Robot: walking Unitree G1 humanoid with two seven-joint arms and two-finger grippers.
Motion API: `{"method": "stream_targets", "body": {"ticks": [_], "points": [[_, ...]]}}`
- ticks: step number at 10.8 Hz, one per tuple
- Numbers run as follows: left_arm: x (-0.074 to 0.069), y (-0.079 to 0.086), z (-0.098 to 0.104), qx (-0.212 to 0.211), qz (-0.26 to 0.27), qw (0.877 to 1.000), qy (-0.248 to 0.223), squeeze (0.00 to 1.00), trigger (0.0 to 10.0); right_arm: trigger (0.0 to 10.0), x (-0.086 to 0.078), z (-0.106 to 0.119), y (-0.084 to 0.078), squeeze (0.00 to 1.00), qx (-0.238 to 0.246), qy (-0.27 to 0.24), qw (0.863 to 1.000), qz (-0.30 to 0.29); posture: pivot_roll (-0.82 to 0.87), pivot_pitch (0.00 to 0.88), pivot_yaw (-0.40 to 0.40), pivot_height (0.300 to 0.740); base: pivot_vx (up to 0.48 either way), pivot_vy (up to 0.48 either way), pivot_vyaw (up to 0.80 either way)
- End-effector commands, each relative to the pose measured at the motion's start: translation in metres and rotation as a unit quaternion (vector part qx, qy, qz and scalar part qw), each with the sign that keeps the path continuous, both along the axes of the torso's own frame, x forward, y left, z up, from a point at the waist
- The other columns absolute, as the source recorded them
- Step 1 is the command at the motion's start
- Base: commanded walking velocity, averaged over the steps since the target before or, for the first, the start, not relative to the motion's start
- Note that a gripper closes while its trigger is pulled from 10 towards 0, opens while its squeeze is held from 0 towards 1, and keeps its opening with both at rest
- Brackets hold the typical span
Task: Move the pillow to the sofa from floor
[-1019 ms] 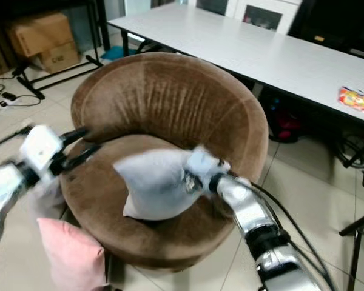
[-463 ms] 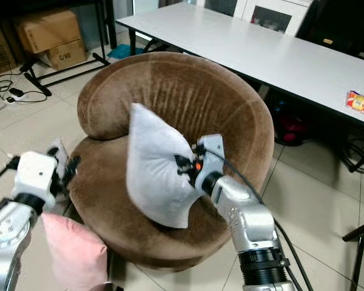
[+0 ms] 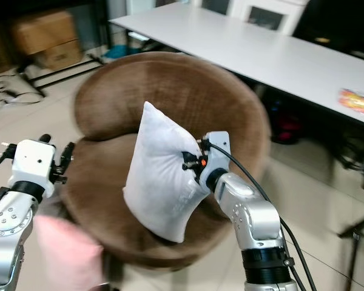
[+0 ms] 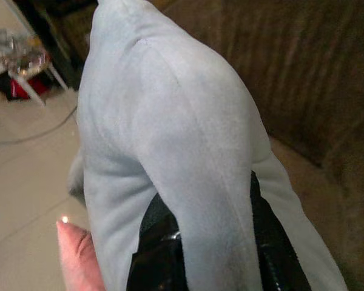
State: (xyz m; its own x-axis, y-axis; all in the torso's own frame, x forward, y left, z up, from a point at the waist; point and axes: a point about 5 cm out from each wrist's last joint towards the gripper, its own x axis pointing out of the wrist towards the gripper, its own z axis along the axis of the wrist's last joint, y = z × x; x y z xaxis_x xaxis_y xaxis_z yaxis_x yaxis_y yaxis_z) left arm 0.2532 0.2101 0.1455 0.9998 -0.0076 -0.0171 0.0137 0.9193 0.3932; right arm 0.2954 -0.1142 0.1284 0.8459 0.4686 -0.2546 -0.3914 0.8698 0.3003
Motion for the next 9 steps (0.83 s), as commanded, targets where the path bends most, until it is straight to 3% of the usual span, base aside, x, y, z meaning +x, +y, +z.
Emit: {"method": "stream_targets", "body": {"ticks": [1, 4, 6, 9], "points": [[0.000, -0.007, -0.004, -0.002, -0.006, 1.000, 0.008, 0.00, 10.0, 10.0, 0.004, 0.023, -0.005, 0.00, 0.013, -0.051, 0.999, -0.011, 0.01, 0.000, -0.073, 0.740, 0.000, -0.431, 0.00], [-0.001, -0.006, -0.003, -0.003, 0.000, 1.000, 0.008, 0.00, 10.0, 10.0, 0.001, 0.030, 0.003, 0.00, 0.018, -0.065, 0.998, 0.020, 0.02, 0.000, -0.080, 0.740, 0.000, -0.428, 0.00], [-0.001, -0.005, -0.001, -0.025, 0.009, 1.000, -0.005, 0.00, 10.0, 10.0, -0.001, 0.033, 0.003, 0.00, 0.023, -0.072, 0.996, 0.037, 0.01, 0.000, -0.079, 0.740, 0.000, 0.000, 0.00], [-0.003, -0.009, 0.008, -0.051, -0.021, 0.998, -0.027, 0.00, 10.0, 10.0, -0.002, 0.036, 0.008, 0.00, 0.004, -0.094, 0.994, 0.059, 0.02, 0.000, -0.084, 0.740, 0.114, 0.000, 0.16]]}}
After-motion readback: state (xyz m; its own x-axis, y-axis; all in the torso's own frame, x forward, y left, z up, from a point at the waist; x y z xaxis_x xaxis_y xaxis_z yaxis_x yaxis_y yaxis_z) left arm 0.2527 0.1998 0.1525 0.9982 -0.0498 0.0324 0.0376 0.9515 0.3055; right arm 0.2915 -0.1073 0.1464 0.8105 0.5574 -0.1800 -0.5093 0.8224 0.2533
